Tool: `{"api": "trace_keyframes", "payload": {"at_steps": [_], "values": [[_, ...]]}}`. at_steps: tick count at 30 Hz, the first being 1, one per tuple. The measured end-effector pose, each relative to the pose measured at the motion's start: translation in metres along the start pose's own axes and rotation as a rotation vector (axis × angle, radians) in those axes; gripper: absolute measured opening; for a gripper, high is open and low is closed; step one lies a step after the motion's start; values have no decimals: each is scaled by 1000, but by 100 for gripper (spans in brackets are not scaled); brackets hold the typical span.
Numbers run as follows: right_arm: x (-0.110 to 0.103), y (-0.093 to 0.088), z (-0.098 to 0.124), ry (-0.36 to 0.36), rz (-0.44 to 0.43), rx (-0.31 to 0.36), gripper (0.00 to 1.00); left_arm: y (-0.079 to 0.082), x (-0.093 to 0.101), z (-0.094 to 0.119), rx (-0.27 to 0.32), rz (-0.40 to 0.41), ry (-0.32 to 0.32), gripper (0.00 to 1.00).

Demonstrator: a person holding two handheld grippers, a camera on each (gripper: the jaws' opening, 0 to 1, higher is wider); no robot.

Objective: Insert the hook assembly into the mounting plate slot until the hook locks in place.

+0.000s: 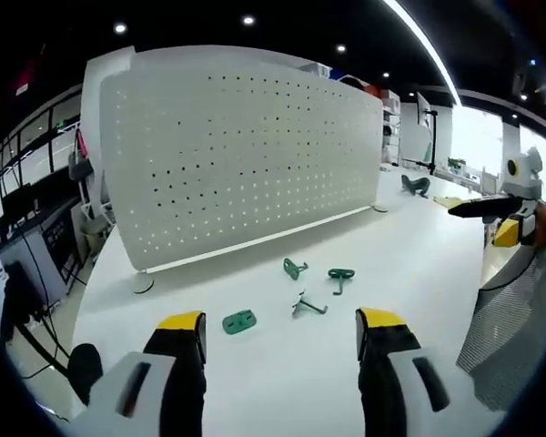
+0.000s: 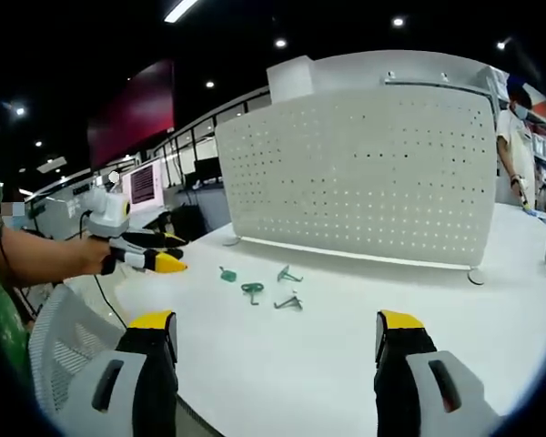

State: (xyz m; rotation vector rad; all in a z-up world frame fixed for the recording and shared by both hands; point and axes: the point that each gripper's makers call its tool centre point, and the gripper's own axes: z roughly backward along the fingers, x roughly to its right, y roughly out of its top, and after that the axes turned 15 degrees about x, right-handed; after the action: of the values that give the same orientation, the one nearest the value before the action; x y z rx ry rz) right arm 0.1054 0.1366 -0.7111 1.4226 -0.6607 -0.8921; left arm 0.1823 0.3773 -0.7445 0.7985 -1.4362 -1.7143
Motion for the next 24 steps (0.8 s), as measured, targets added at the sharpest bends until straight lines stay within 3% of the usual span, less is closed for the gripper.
{"api": "trace_keyframes", "payload": {"at_steps": [24], "values": [[4,-4,0,-16,4,-20,91,-30,-25,-23,-67,-64,-31,55]]}}
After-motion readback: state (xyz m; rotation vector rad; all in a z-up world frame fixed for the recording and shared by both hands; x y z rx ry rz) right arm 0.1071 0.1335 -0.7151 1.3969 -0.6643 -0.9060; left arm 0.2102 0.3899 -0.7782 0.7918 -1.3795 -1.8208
